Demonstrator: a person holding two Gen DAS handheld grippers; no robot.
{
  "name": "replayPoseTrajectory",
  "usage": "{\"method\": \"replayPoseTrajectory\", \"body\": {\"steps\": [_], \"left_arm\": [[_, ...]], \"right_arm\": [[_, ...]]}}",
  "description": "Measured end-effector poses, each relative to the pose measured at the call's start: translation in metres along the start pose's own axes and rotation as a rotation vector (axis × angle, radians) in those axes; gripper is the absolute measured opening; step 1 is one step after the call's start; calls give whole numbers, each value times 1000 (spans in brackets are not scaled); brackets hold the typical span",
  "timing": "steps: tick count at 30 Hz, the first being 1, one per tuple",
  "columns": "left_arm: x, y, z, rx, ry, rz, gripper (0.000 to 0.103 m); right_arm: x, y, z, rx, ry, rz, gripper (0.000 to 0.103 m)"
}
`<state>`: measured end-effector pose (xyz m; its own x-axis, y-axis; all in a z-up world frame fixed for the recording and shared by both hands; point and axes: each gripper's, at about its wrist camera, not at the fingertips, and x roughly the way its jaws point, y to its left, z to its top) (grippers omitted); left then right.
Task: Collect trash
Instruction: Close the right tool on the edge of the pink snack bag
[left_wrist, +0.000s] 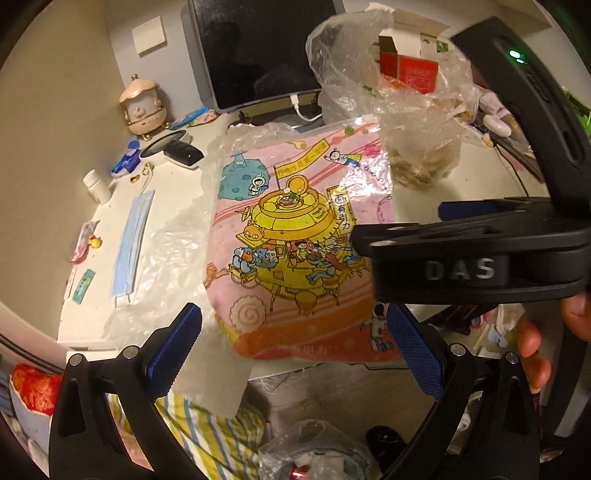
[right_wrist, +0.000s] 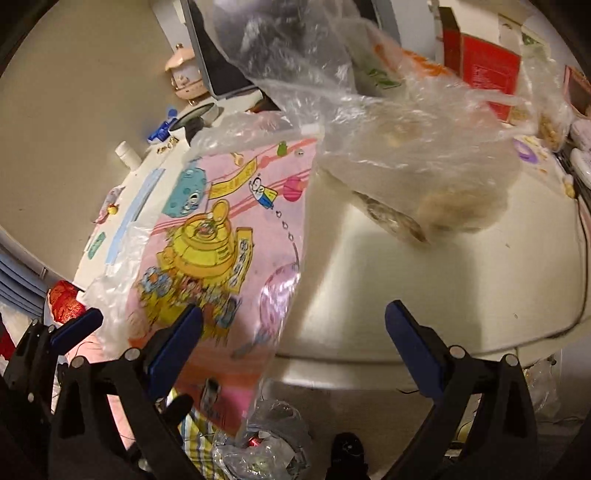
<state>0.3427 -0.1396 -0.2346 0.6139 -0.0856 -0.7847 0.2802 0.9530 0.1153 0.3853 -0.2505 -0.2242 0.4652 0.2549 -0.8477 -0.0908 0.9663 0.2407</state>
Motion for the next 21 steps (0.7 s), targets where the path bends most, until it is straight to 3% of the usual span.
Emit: {"method": "replayPoseTrajectory", "body": {"steps": [6, 7, 11, 13, 14, 19, 21], "left_arm": [[21, 5, 1, -10, 33, 4, 97], [22, 5, 1, -9, 37, 5, 97], [29, 5, 1, -5, 44, 5, 97], [30, 6, 3, -10, 44, 4, 97], [30, 6, 3, -14, 42, 6, 97], [24, 8, 5, -27, 28, 15, 97], [21, 9, 5, -28, 20, 20, 97]], "right_arm": [[21, 6, 10, -6, 9, 11, 93], [23, 7, 11, -6, 8, 17, 83], [24, 9, 15, -1, -9, 27, 62], [25, 9, 18, 5, -11, 41, 44], [24, 10, 19, 0, -15, 40, 43], [15, 12, 21, -15, -52, 62, 14], [9, 14, 21, -27, -66, 74, 9]]}}
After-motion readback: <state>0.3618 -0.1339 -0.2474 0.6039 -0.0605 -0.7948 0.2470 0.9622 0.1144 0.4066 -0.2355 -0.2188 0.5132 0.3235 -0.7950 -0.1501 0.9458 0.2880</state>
